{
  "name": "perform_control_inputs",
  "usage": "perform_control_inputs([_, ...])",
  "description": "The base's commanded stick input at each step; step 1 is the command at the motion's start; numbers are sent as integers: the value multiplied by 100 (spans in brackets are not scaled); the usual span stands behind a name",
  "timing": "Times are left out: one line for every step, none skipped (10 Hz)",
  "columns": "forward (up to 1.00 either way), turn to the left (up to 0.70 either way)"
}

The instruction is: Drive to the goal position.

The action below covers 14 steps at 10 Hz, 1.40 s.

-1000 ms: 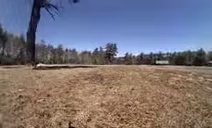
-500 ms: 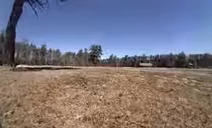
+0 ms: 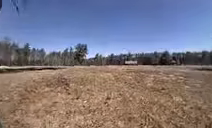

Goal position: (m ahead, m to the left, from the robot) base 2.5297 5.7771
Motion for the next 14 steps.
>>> perform_control_inputs([70,0])
perform_control_inputs([70,0])
perform_control_inputs([70,0])
perform_control_inputs([70,0])
perform_control_inputs([70,0])
perform_control_inputs([70,0])
perform_control_inputs([70,0])
perform_control_inputs([70,0])
perform_control_inputs([70,0])
perform_control_inputs([70,0])
perform_control_inputs([70,0])
perform_control_inputs([70,0])
perform_control_inputs([70,0])
perform_control_inputs([70,0])
